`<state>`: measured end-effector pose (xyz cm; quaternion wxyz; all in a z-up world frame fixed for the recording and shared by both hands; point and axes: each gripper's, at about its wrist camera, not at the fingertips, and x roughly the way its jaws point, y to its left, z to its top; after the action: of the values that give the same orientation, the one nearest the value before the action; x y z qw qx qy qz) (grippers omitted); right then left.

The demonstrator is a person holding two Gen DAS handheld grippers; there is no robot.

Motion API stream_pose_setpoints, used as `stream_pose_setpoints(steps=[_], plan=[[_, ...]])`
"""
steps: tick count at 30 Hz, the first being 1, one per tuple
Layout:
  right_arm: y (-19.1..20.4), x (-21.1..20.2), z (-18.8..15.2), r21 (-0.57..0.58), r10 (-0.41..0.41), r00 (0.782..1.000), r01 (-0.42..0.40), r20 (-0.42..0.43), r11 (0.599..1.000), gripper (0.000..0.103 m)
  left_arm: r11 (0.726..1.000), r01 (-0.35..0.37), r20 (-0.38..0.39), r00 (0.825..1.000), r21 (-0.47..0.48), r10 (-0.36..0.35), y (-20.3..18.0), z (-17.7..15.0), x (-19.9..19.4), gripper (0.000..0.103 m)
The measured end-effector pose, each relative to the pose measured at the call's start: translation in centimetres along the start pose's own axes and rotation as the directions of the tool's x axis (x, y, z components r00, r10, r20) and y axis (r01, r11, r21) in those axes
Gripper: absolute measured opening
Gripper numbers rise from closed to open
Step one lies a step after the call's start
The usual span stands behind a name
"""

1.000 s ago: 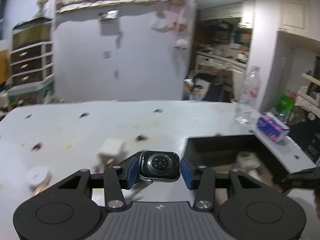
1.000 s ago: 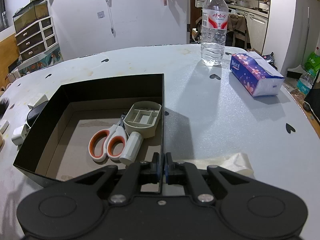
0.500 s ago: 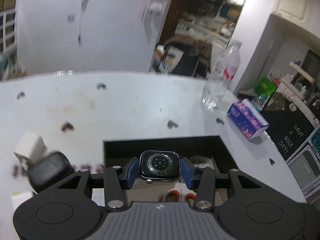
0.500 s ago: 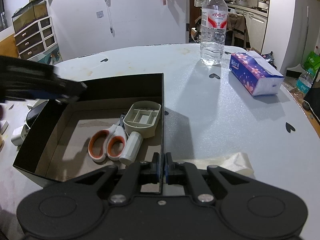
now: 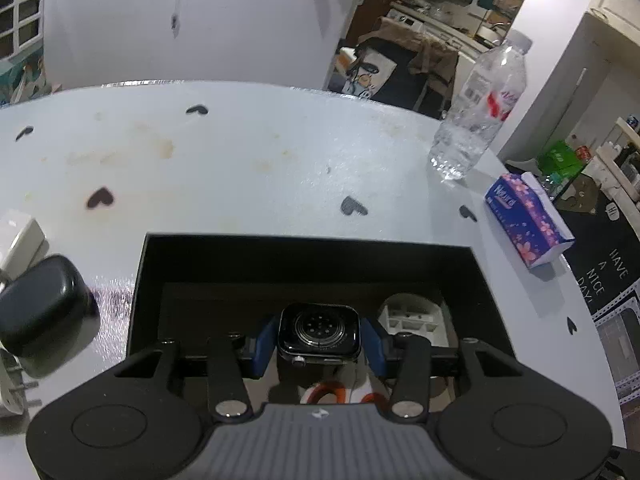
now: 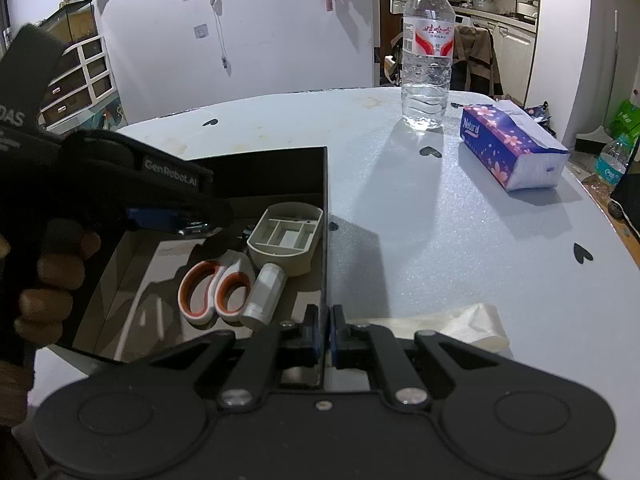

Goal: Organize rigid objects
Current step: 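Carry the smartwatch with the left tool into the black box and release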

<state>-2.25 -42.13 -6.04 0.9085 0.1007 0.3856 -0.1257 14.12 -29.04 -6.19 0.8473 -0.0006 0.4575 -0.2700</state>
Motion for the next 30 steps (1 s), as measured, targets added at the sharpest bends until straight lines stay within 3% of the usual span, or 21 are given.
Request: stream_pose_setpoints(steps=[4, 12, 13, 15, 20, 30], plan=[[0.1, 0.0, 0.0, -0.002, -0.001, 1.0, 0.001, 0.0, 1.0, 0.006, 1.0, -0.015, 0.045, 0.999, 0.008, 0.015, 0.1, 0.0, 0.0, 0.053], [0.0, 0.1, 0.0, 0.002, 0.002, 1.0, -0.002, 0.0, 1.0, 0.006, 0.998, 0.028, 0.063, 0.998, 0.056, -0.031, -0.3, -0.2, -1.5, 0.066], [0.0, 0.1, 0.0, 0.002, 0.003, 1.0, -0.003, 0.0, 1.0, 0.006, 0.997, 0.037, 0.068, 0.997, 0.066, -0.041, -0.4, -0.3, -2.0, 0.069], [0.0, 0.1, 0.0, 0.002, 0.003, 1.0, -0.003, 0.0, 1.0, 0.006, 0.995, 0.04, 0.089, 0.995, 0.092, -0.049, -0.5, -0.6, -3.1, 0.084], [0.0, 0.1, 0.0, 0.002, 0.003, 1.0, -0.003, 0.0, 1.0, 0.006, 0.985, 0.06, 0.13, 0.988, 0.16, -0.081, -0.3, -1.6, -6.1, 0.093], [0.0, 0.1, 0.0, 0.0, -0.004, 1.0, 0.004, -0.001, 1.0, 0.006, 0.963, 0.023, 0.181, 0.981, 0.268, -0.074, 0.3, -4.3, -10.7, 0.103]])
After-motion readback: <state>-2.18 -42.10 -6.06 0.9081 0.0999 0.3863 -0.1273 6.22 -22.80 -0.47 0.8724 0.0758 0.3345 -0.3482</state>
